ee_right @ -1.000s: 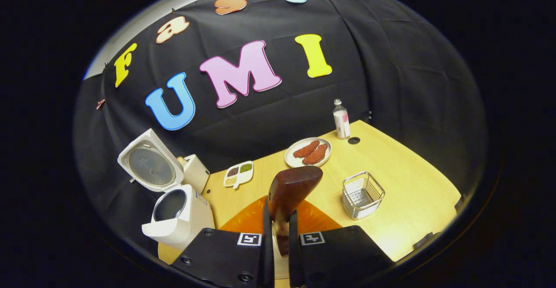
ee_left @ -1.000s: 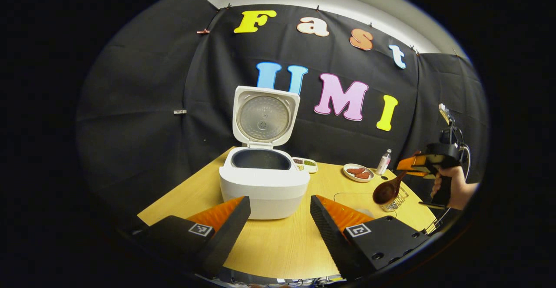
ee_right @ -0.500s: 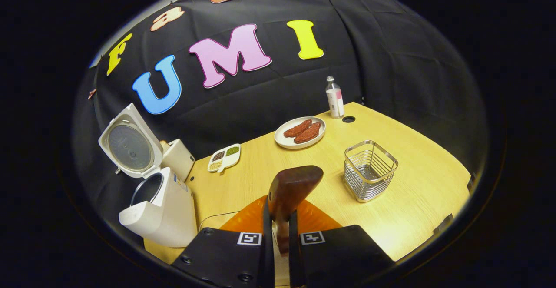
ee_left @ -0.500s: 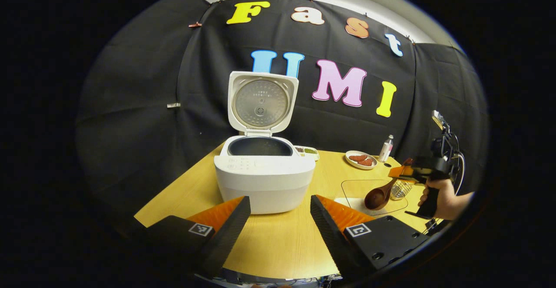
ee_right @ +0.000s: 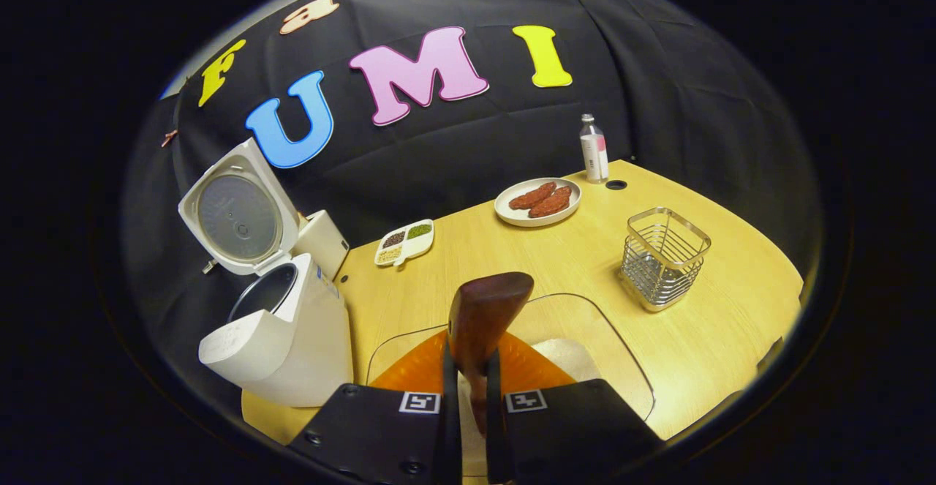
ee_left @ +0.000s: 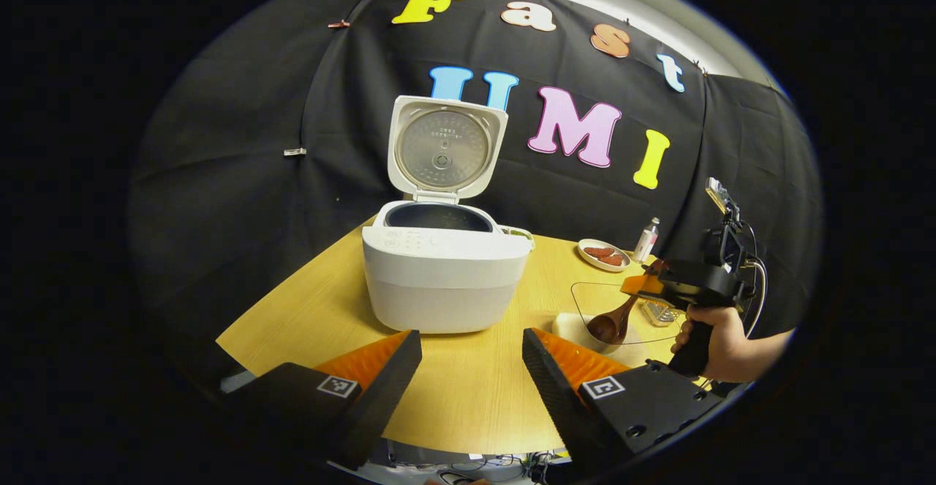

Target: Close the left gripper, press the button to open the rice cooker; take a wooden spoon from the chopstick holder with the right hand, scoop a spoonful of rice and pour it into the rice cooker, then put the wooden spoon back into the chopstick holder.

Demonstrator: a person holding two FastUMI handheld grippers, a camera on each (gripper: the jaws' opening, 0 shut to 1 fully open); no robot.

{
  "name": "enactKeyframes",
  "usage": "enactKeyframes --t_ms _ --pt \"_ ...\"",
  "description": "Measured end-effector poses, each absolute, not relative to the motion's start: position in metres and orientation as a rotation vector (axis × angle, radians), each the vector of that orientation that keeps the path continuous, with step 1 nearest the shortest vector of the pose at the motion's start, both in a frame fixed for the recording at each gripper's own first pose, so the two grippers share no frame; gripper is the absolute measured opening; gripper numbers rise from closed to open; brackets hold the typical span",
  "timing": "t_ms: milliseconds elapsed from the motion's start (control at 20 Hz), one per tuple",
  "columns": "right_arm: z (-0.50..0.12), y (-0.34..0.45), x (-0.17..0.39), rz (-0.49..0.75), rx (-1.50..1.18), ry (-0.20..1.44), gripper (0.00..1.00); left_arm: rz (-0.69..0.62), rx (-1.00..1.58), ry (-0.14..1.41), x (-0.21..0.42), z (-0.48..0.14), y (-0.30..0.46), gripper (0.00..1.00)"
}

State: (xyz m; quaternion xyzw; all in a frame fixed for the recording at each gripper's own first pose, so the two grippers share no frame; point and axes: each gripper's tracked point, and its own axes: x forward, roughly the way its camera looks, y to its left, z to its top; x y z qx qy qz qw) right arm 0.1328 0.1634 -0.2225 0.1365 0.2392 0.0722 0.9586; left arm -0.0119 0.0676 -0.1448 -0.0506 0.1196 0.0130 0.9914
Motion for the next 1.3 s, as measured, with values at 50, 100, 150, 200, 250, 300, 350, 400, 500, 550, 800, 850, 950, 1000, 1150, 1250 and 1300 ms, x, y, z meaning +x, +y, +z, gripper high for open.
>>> enactKeyframes --t_ms 50,100,150,200,250,300,350,400,500,550,800,850,950,1000,1150,1250,1300 --pt "-0.223 0.167 0.129 0.152 0.289 0.497 0.18 0.031 -0.104 0.239 -0.013 -0.144 0.069 0.95" --pt "-0.223 0.17 0.125 0.152 0.314 0.514 0.18 0.033 -0.107 0.237 -0.014 -0.143 0.069 0.95" --pt "-0.224 0.173 0.122 0.149 0.35 0.533 0.18 0.035 -0.111 0.234 -0.015 -0.142 0.069 0.95" --pt "-0.224 0.176 0.119 0.144 0.394 0.556 0.17 0.036 -0.115 0.231 -0.018 -0.142 0.07 0.95" --pt "-0.224 0.179 0.116 0.141 0.44 0.58 0.18 0.038 -0.117 0.231 -0.019 -0.142 0.071 0.95" --pt "-0.224 0.181 0.113 0.137 0.478 0.6 0.18 0.04 -0.119 0.231 -0.021 -0.144 0.071 0.95" --pt "-0.224 0.181 0.111 0.13 0.508 0.616 0.18 0.043 -0.122 0.232 -0.023 -0.144 0.071 0.95" --pt "-0.223 0.18 0.109 0.123 0.53 0.63 0.18 0.045 -0.125 0.233 -0.025 -0.144 0.072 0.95" --pt "-0.221 0.177 0.105 0.114 0.564 0.646 0.18 0.049 -0.135 0.233 -0.03 -0.143 0.072 0.95" --pt "-0.217 0.173 0.105 0.109 0.59 0.649 0.18 0.049 -0.138 0.228 -0.032 -0.14 0.072 0.95" --pt "-0.201 0.151 0.112 0.082 0.726 0.643 0.18 0.042 -0.111 0.21 -0.037 -0.135 0.067 0.95" --pt "-0.2 0.147 0.113 0.072 0.752 0.647 0.18 0.034 -0.108 0.202 -0.038 -0.131 0.065 0.95" --pt "-0.197 0.137 0.113 0.054 0.786 0.643 0.18 0.024 -0.098 0.201 -0.039 -0.132 0.06 0.95" --pt "-0.195 0.134 0.112 0.048 0.794 0.64 0.18 0.021 -0.095 0.2 -0.039 -0.131 0.059 0.95" --pt "-0.188 0.123 0.11 0.039 0.816 0.632 0.18 0.009 -0.097 0.191 -0.04 -0.125 0.053 0.95" --pt "-0.182 0.116 0.112 0.029 0.84 0.626 0.18 0.002 -0.093 0.184 -0.04 -0.123 0.049 0.95" --pt "-0.178 0.113 0.114 0.021 0.856 0.622 0.18 0.0 -0.091 0.182 -0.041 -0.122 0.047 0.95"
